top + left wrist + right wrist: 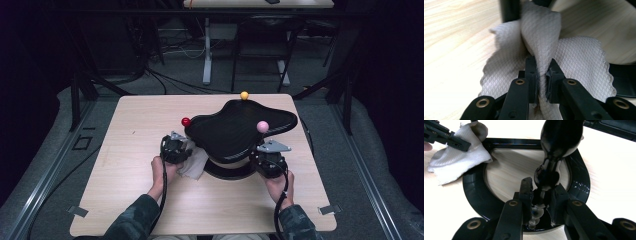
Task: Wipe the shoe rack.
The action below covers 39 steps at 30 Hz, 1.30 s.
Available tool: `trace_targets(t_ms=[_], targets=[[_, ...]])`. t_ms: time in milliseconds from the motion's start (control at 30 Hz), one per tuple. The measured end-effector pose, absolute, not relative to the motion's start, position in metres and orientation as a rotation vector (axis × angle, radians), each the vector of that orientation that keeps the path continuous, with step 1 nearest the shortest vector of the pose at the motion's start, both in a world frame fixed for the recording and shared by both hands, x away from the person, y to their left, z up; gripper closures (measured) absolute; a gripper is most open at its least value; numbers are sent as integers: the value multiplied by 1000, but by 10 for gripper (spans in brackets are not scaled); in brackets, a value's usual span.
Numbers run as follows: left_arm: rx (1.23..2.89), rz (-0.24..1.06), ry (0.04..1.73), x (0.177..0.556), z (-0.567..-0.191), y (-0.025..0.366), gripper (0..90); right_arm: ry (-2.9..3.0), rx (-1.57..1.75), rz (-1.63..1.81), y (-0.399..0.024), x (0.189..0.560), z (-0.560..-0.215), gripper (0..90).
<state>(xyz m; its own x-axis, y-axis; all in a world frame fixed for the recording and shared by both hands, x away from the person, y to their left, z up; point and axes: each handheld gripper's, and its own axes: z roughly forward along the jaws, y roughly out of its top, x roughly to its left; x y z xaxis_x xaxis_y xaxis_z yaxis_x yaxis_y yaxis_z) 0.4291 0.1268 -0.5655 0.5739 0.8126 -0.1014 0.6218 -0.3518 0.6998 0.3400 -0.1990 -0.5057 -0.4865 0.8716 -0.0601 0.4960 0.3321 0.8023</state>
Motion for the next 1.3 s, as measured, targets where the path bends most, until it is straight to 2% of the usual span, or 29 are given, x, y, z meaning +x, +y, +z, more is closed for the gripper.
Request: trace_targets(t_ms=[267, 400, 533, 967, 1300], targets=[[2099, 373, 1168, 431, -558, 142, 820, 2060, 1209, 1004, -206, 338, -508, 732], [2105, 394, 1166, 428, -546, 154, 820, 2041, 1202, 1009, -207, 338, -509, 702], [2122, 410, 1158, 423, -531, 169, 821, 2046, 1202, 1013, -207, 338, -509, 719], [2116, 420, 1219, 388, -479, 248, 820, 2057, 1194, 1012, -205, 338, -508, 738], [2173, 337, 1305, 355, -489, 289, 816, 2054, 1201, 1005, -205, 339, -508, 740]])
